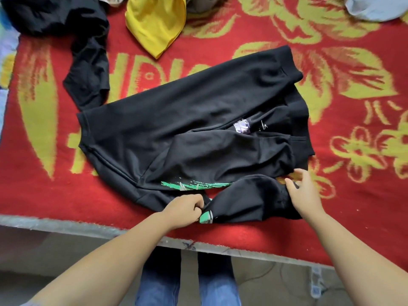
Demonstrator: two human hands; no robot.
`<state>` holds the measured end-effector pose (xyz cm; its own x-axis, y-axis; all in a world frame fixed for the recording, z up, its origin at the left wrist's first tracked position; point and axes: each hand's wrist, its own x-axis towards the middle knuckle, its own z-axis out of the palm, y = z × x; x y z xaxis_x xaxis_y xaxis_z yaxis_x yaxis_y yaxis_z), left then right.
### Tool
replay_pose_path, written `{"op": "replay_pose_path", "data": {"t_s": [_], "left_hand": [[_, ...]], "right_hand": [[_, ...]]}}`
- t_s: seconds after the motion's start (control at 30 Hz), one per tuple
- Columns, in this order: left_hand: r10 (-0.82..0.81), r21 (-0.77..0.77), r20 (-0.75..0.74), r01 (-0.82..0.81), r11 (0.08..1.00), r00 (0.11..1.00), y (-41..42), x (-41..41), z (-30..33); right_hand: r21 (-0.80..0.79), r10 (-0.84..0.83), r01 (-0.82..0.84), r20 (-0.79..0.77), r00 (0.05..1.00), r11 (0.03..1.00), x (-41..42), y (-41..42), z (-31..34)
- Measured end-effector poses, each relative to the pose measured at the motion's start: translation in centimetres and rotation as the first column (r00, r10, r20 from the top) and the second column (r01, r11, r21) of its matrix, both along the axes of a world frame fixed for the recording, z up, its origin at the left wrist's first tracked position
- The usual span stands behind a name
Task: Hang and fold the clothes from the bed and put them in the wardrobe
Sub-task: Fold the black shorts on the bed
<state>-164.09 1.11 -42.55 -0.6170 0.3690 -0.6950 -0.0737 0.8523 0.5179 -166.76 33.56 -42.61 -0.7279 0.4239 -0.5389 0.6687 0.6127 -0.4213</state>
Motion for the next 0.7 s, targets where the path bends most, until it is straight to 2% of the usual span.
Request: {"op": "replay_pose_path", "data": {"t_s": [0.07,0.13,0.2,0.3,0.43,0.5,0.6,0.7], "left_hand": [[-0.073,-0.057,-0.056,0.07,0.996,0.996,0.1,0.2,-0.2],[-0.173,-0.113,-0.119,0.16,0.981,0.978,-0.3,0.7,-0.5],[-0.263,-0.148,-0.158,0.24,0.959,0.952,-1.1,1.0,-1.0],[-0.456,-0.236,-0.21,0.408,0.882,0.865,-2.3,1.3,-1.4],[-0.266,-0.163,-0.244,0.231,0.959,0.932,-3.3,1.5,-0.8],[-0.218,-0.11,-0.221,0.198,0.974,0.951,-3.6,1.9,-0.6],[-0.152,-0.055,-0.137,0.146,0.988,0.979,-3.7,2.5,-0.4],[0.078,-0.009,-0.062,-0.079,0.997,0.995,-2.9,1.3,-0.1]], "right_hand": [[0.065,-0.026,0.032,-0.097,0.995,0.997,1.1,1.4,1.1],[0.135,-0.083,0.099,-0.12,0.989,0.986,2.4,3.1,2.1],[0.116,-0.121,0.136,-0.132,0.984,0.984,3.9,4.2,2.6],[0.055,-0.155,0.162,-0.109,0.982,0.985,5.6,3.9,2.8],[-0.178,-0.06,0.07,0.06,0.996,0.982,5.9,2.6,2.0],[-0.2,-0.063,0.069,0.037,0.997,0.977,5.1,2.8,2.3],[-0.063,-0.117,0.115,-0.016,0.993,0.991,4.4,3.9,3.2],[0.132,-0.037,0.014,0.172,0.984,0.991,5.3,5.1,3.5]]}}
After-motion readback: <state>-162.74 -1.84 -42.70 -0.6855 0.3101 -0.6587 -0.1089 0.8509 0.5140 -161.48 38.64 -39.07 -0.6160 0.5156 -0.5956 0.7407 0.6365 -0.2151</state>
